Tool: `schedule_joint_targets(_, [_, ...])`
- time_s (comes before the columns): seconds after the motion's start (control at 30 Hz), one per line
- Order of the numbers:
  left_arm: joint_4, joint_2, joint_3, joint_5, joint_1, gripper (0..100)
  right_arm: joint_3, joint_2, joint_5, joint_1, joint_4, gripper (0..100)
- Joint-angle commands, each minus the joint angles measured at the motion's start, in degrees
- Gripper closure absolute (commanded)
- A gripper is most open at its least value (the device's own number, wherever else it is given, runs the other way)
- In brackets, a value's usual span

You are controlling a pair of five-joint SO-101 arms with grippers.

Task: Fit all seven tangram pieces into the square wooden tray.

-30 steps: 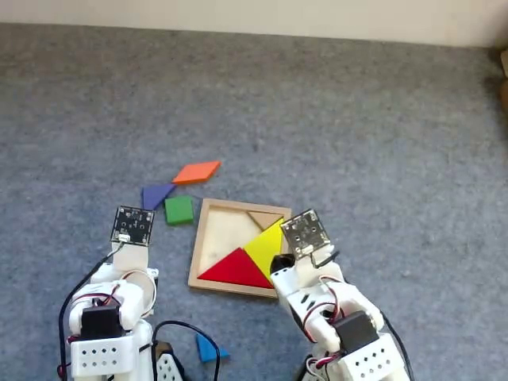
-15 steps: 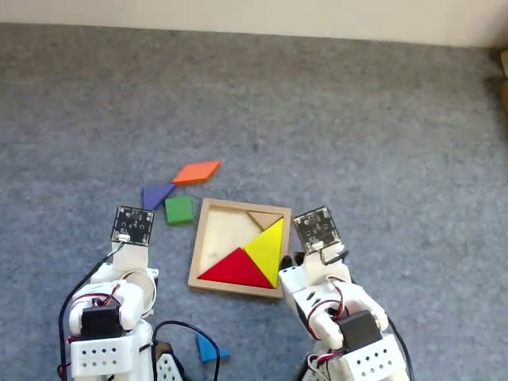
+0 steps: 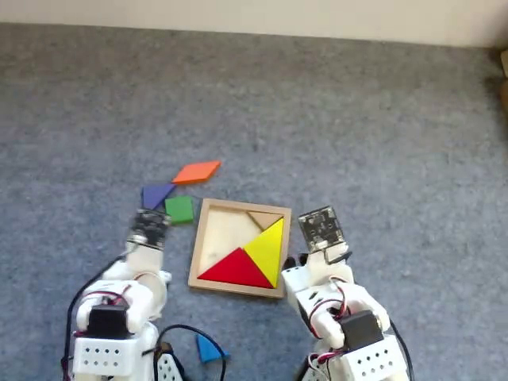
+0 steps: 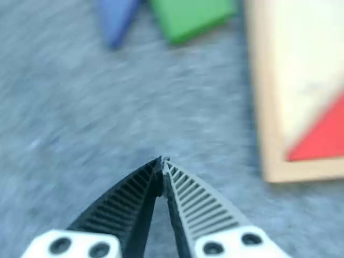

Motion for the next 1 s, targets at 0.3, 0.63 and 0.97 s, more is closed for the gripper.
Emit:
schedule_joint_targets(0.3, [0.79, -3.12, -1.98, -0.44, 8.57, 99, -5.05, -0.75, -0.70, 2.86, -4.35, 97.4])
schedule_joint_targets(0.63, [-1.14, -3.12, -15.43, -0.53, -4.18, 99, -4.88, -0.75, -0.70, 2.86, -5.32, 97.4])
schedule_joint_targets(0.97, [-6.51, -2.86, -23.60, -14.59, -8.66, 99, -4.79, -0.75, -0.35, 2.95, -5.32, 97.4])
